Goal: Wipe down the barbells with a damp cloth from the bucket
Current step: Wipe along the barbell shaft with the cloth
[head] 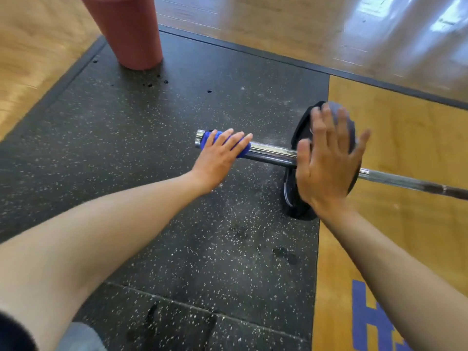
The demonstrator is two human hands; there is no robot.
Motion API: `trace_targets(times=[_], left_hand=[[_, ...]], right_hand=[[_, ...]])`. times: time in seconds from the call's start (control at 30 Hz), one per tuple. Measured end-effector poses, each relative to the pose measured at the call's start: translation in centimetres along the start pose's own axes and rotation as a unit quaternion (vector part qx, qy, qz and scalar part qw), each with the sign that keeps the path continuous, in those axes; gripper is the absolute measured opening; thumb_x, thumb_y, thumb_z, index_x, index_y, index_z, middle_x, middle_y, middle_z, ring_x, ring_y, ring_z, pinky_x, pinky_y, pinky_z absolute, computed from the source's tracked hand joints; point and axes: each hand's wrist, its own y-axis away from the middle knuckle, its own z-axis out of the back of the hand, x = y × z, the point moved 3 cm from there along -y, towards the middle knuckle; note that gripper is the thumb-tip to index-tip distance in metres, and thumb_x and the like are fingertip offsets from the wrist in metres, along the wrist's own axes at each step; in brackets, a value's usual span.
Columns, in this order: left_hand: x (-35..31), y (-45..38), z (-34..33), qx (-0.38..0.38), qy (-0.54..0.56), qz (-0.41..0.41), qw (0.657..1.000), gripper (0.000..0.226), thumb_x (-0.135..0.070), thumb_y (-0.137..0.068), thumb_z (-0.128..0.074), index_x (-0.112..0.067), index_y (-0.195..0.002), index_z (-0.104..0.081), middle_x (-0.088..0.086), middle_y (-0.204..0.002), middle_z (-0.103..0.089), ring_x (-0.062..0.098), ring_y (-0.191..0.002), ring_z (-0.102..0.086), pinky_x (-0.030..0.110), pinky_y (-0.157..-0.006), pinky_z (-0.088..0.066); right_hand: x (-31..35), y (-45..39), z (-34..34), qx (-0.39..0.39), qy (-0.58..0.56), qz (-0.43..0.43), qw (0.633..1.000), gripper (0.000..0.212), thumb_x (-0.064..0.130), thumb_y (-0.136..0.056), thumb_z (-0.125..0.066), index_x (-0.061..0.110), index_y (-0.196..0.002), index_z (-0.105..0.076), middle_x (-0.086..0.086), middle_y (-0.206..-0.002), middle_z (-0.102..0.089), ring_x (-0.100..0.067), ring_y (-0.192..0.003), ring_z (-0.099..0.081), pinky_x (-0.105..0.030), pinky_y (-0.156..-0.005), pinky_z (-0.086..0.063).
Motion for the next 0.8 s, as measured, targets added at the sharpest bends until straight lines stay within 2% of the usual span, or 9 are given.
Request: trace_targets(times=[0.07, 0.1, 0.2, 0.27, 0.37, 0.47, 0.63, 0.73, 0.8], left_hand=[[0.2, 1.2, 0.5, 0.000, 0.005, 0.021, 1.000, 0.085, 0.001, -0.091, -0.056, -0.021, -0.163, -0.016, 0.001, -0.163, -0.032, 0.032, -0.150, -0.028, 0.055, -0.122, -0.019], [-0.5, 1.4, 0.7, 0.003, 0.009, 0.032, 0.999, 0.085, 0.001, -0.092, -0.054, -0.020, -0.164, -0.014, 0.001, -0.164, -0.029, 0.031, -0.152, -0.024, 0.055, -0.123, -0.015], [-2.9, 1.1, 0.9, 0.017, 0.036, 0.042, 0.998, 0.081, 0.001, -0.097, -0.048, -0.020, -0.164, -0.008, -0.001, -0.167, -0.023, 0.030, -0.154, -0.016, 0.054, -0.124, -0.006], [-3.0, 1.2, 1.0, 0.012, 0.043, 0.017, 0.999, 0.080, 0.001, -0.097, -0.047, -0.019, -0.164, -0.010, -0.001, -0.166, -0.025, 0.029, -0.154, -0.019, 0.052, -0.125, -0.008], [-0.8, 1.9, 0.9, 0.009, 0.038, -0.021, 0.999, 0.081, 0.003, -0.093, -0.052, -0.019, -0.163, -0.018, 0.000, -0.163, -0.032, 0.029, -0.149, -0.028, 0.050, -0.123, -0.015], [0.2, 2.8, 1.1, 0.021, 0.033, 0.019, 0.999, 0.081, 0.002, -0.093, -0.052, -0.019, -0.163, -0.017, 0.001, -0.162, -0.033, 0.030, -0.149, -0.028, 0.051, -0.123, -0.015], [-2.5, 2.8, 2.2, 0.068, 0.015, 0.077, 0.995, 0.088, -0.002, -0.094, -0.060, -0.014, -0.163, -0.006, 0.002, -0.164, -0.025, 0.030, -0.154, -0.017, 0.054, -0.125, -0.008], [-5.2, 3.1, 2.8, 0.076, 0.026, 0.045, 0.996, 0.091, -0.001, -0.093, -0.062, -0.011, -0.163, -0.006, 0.003, -0.165, -0.024, 0.030, -0.154, -0.016, 0.054, -0.125, -0.007], [-5.3, 4.3, 2.7, 0.081, 0.036, 0.010, 0.996, 0.085, 0.002, -0.094, -0.054, -0.013, -0.164, -0.006, 0.002, -0.167, -0.021, 0.029, -0.154, -0.015, 0.053, -0.126, -0.007]], right_hand=[[3.4, 1.2, -1.3, 0.030, -0.035, 0.087, 0.995, 0.057, 0.042, -0.105, -0.026, 0.019, -0.156, -0.035, -0.001, -0.166, -0.027, -0.018, -0.156, -0.015, -0.052, -0.125, -0.002], [4.4, 1.2, -2.9, 0.072, -0.053, 0.089, 0.992, 0.057, 0.042, -0.106, -0.023, 0.018, -0.156, -0.036, -0.002, -0.165, -0.029, -0.018, -0.155, -0.016, -0.050, -0.126, -0.007], [3.6, -0.8, -8.6, 0.214, -0.058, -0.034, 0.975, 0.059, 0.043, -0.108, -0.015, 0.015, -0.157, -0.032, -0.004, -0.165, -0.029, -0.020, -0.154, -0.018, -0.048, -0.125, -0.012], [2.0, -1.4, -11.2, 0.251, -0.016, -0.074, 0.965, 0.061, 0.045, -0.108, -0.014, 0.013, -0.157, -0.032, -0.006, -0.163, -0.032, -0.023, -0.153, -0.020, -0.049, -0.125, -0.011], [1.7, -1.2, -12.5, 0.266, 0.007, -0.079, 0.961, 0.065, 0.048, -0.107, -0.008, 0.015, -0.158, -0.032, -0.006, -0.164, -0.031, -0.024, -0.155, -0.016, -0.048, -0.126, -0.002], [2.0, -0.9, -12.6, 0.296, -0.013, -0.098, 0.950, 0.066, 0.048, -0.107, -0.004, 0.015, -0.159, -0.028, -0.001, -0.165, -0.028, -0.022, -0.155, -0.013, -0.047, -0.126, -0.004], [2.1, 0.1, -12.3, 0.306, -0.012, -0.112, 0.945, 0.065, 0.046, -0.107, -0.004, 0.012, -0.161, -0.021, -0.002, -0.169, -0.018, -0.020, -0.156, -0.007, -0.044, -0.126, -0.002], [2.3, 1.7, -11.6, 0.299, -0.021, -0.110, 0.948, 0.064, 0.045, -0.108, -0.005, 0.011, -0.162, -0.015, -0.002, -0.170, -0.011, -0.018, -0.157, -0.002, -0.043, -0.127, 0.000], [2.4, 3.0, -10.9, 0.282, -0.023, -0.106, 0.953, 0.066, 0.047, -0.108, -0.005, 0.010, -0.161, -0.014, -0.004, -0.170, -0.011, -0.018, -0.157, -0.001, -0.043, -0.127, 0.000]])
